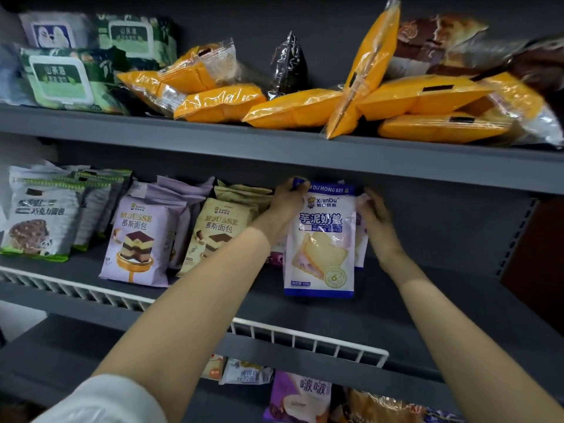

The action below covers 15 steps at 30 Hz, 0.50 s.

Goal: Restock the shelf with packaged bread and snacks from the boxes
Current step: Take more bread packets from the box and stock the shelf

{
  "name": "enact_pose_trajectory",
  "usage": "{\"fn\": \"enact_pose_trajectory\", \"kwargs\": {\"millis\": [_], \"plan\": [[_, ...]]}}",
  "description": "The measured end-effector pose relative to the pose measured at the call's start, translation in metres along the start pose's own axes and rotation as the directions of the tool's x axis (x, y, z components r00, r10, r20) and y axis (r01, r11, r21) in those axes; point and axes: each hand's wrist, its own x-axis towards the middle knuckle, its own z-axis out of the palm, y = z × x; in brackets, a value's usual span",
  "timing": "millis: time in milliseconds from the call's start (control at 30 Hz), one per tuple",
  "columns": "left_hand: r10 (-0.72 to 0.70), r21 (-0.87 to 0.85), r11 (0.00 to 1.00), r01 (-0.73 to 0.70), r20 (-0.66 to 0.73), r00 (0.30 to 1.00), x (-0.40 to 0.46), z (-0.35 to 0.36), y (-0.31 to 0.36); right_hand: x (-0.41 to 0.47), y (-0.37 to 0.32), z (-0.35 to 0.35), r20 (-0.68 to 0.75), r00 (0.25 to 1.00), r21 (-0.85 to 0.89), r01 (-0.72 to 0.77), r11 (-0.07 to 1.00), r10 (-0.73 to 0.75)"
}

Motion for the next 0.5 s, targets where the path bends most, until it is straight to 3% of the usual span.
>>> {"fn": "enact_pose_trajectory", "kwargs": {"millis": [67,133,167,233,300,367,500], "plan": [[0.008,0.013,1.000,-0.009,0.025,1.000,0.005,0.012,0.001,-0.012,-0.001,0.003,0.151,0.987,0.038,0.045,0.998,-0.050],[0.077,0.078,0.994,-0.078,0.017,0.997,0.009,0.021,0.000,-0.009,0.006,0.005,0.100,0.988,-0.055,0.125,0.991,-0.119],[0.138,0.192,0.972,-0.138,0.016,0.990,0.012,0.023,-0.001,-0.008,0.007,0.007,0.050,0.990,-0.098,0.138,0.985,-0.134],[0.233,0.462,0.858,-0.223,0.036,0.972,0.017,0.023,-0.003,-0.007,0.011,0.011,-0.033,0.989,-0.182,0.138,0.974,-0.146],[0.240,0.640,0.730,-0.240,0.090,0.967,0.018,0.024,-0.006,-0.007,0.017,0.013,-0.081,0.982,-0.240,0.145,0.960,-0.169],[0.237,0.702,0.669,-0.243,0.109,0.965,0.018,0.025,-0.007,-0.008,0.019,0.015,-0.089,0.978,-0.265,0.160,0.951,-0.189],[0.306,0.682,0.677,-0.277,0.081,0.949,0.017,0.031,0.000,-0.014,0.010,0.005,-0.142,0.963,-0.345,0.168,0.924,-0.229]]}}
